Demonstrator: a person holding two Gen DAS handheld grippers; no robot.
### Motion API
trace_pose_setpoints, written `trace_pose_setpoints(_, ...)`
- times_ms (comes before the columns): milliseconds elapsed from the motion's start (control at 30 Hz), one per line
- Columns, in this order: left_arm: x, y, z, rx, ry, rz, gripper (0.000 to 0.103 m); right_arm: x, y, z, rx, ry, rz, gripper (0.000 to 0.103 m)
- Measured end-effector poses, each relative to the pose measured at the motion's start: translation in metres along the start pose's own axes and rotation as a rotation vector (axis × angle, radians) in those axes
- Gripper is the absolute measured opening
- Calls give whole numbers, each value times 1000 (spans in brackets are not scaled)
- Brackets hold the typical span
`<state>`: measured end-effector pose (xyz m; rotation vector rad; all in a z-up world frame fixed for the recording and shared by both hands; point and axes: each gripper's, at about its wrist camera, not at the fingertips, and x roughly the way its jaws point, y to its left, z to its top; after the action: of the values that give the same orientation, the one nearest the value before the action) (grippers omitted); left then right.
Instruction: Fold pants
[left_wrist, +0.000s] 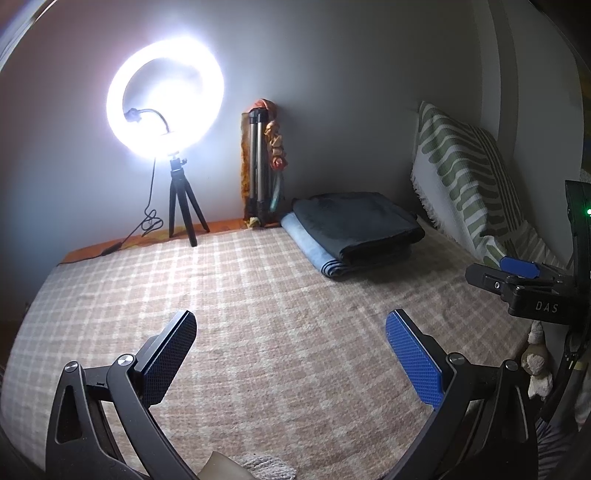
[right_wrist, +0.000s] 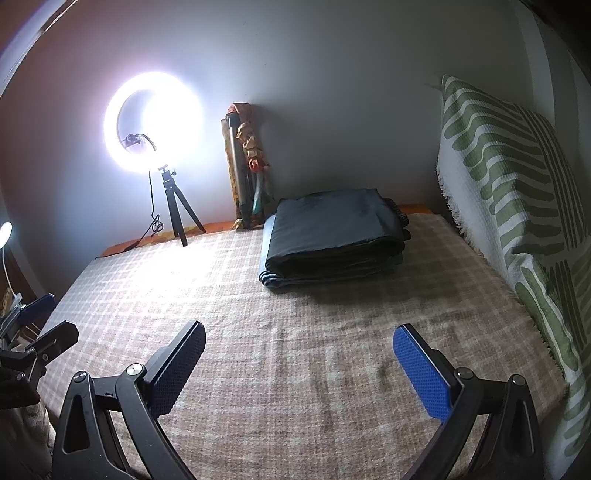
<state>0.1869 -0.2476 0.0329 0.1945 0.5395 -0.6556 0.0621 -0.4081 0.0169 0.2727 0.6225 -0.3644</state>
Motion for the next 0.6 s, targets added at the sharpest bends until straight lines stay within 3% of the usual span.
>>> trace_pose_setpoints(600, -5, -2, -3, 18, -24, -13, 102, 4, -1, 0, 3, 15, 14, 103)
